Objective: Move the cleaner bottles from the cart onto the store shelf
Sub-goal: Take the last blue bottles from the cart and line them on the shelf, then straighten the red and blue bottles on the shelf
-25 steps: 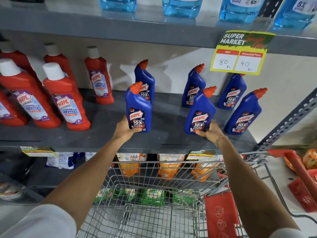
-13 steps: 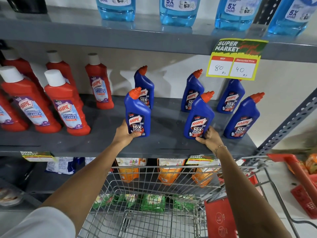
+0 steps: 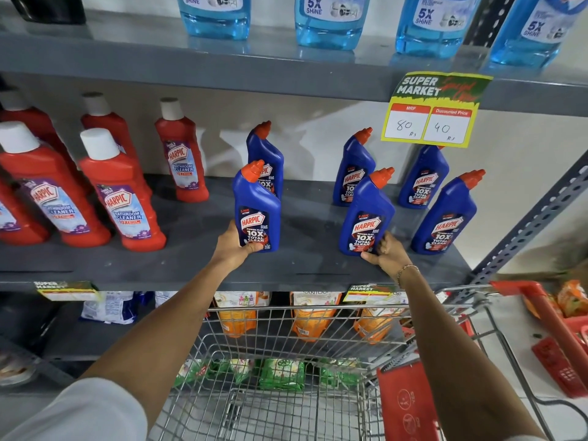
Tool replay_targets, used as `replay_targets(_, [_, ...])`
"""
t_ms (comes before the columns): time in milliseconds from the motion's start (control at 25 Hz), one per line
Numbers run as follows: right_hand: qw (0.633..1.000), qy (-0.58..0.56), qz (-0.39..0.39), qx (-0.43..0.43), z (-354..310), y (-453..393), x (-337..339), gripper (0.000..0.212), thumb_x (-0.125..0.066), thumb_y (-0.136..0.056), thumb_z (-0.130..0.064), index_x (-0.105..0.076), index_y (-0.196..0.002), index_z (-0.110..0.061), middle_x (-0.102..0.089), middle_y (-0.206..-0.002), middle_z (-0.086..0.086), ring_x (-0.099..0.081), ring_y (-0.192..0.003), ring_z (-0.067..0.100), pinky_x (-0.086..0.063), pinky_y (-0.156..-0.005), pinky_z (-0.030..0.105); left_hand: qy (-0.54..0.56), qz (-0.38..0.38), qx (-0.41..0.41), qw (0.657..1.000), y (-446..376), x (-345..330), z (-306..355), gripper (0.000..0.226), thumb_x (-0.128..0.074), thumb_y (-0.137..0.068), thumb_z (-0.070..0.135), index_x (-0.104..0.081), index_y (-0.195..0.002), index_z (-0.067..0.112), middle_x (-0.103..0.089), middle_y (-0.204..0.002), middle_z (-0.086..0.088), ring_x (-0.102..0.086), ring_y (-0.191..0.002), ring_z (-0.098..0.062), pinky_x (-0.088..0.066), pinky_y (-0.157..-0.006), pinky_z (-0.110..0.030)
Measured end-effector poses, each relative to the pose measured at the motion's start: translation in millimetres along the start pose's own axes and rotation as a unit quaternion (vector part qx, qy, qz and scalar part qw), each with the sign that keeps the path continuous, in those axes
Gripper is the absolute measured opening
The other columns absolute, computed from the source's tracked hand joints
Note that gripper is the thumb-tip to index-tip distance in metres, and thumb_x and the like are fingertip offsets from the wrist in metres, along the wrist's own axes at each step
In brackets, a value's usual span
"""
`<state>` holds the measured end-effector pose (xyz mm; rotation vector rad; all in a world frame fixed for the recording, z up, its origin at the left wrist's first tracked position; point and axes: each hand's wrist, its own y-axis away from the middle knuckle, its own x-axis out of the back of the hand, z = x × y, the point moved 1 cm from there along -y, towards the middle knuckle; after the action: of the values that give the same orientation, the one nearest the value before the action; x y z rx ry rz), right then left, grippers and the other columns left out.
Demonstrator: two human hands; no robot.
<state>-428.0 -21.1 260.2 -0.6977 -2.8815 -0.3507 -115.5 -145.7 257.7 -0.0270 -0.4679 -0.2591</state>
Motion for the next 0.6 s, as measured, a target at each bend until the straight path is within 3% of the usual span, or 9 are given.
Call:
replay_targets(120, [0.997, 0.046, 0.062, 0.026, 9, 9, -4, 0.076, -0.067, -0.07, 0.014, -0.031, -0.135, -0.002, -0.05, -0.131, 0.008, -0.048, -0.12, 0.019, -0.039, -0.103, 0.035, 0.004, -0.014, 0.003, 1.0, 0, 0, -2, 0.064, -0.073, -0.075, 0.017, -0.038, -0.128, 0.013, -0.059, -0.124, -0.01, -0.055, -0.113, -0.026, -0.04, -0.09, -0.032])
replay_targets(200, [0.966, 0.095, 0.235, 0.056, 18, 24, -11, 0.059, -0.068, -0.074, 0.004, -0.044, -0.127, -0.005, -0.055, -0.124, 0.004, -0.052, -0.111, 0.015, -0.042, -0.099, 0.025, 0.005, -0.008, -0.004, 1.0, 4, 2, -3, 0.064, -0.073, -0.075, 0.017, -0.037, -0.128, 0.009, -0.06, -0.124, -0.012, -0.056, -0.112, -0.027, -0.041, -0.088, -0.031])
replay_targets(240, [0.944, 0.079, 0.311, 0.071, 18, 35, -19, 0.043, -0.064, -0.076, 0.005, -0.055, -0.116, -0.007, -0.06, -0.113, 0.007, -0.055, -0.101, 0.016, -0.047, -0.089, 0.016, 0.012, 0.005, -0.01, 1.0, 7, 4, -5, 0.065, -0.073, -0.075, 0.017, -0.037, -0.128, 0.008, -0.06, -0.124, -0.012, -0.057, -0.112, -0.027, -0.041, -0.088, -0.03])
replay_targets(320, [0.922, 0.022, 0.37, 0.107, 18, 54, -47, 0.022, -0.057, -0.078, 0.007, -0.066, -0.089, -0.011, -0.062, -0.09, 0.008, -0.057, -0.083, 0.021, -0.047, -0.066, 0.006, 0.024, 0.06, -0.028, 0.997, 14, 12, -11, 0.061, -0.07, -0.078, 0.016, -0.04, -0.13, 0.006, -0.062, -0.122, -0.012, -0.059, -0.111, -0.027, -0.041, -0.089, -0.028])
replay_targets(360, [0.917, 0.029, 0.372, 0.142, 15, 61, -66, 0.02, -0.058, -0.077, 0.006, -0.066, -0.083, -0.011, -0.061, -0.086, 0.007, -0.058, -0.082, 0.022, -0.045, -0.064, 0.004, 0.018, 0.099, -0.047, 0.994, 20, 19, -15, 0.052, -0.067, -0.081, 0.017, -0.044, -0.127, 0.005, -0.065, -0.117, -0.014, -0.061, -0.107, -0.028, -0.041, -0.087, -0.025])
replay_targets(440, [0.928, 0.086, 0.306, 0.193, 6, 71, -107, 0.011, -0.062, -0.078, 0.003, -0.066, -0.084, -0.006, -0.065, -0.087, 0.008, -0.057, -0.081, 0.015, -0.039, -0.066, -0.002, -0.002, 0.167, -0.091, 0.982, 30, 39, -22, 0.029, -0.059, -0.088, 0.019, -0.055, -0.113, 0.005, -0.07, -0.103, -0.015, -0.065, -0.095, -0.027, -0.041, -0.079, -0.021])
replay_targets(600, [0.941, 0.128, 0.197, 0.242, -34, 89, -200, 0.011, -0.062, -0.076, 0.004, -0.067, -0.078, -0.006, -0.067, -0.083, 0.008, -0.058, -0.072, 0.014, -0.038, -0.067, -0.001, 0.0, 0.199, -0.118, 0.973, 51, 93, -43, 0.012, -0.051, -0.09, 0.01, -0.061, -0.095, 0.004, -0.068, -0.081, -0.012, -0.061, -0.077, -0.021, -0.044, -0.072, -0.029])
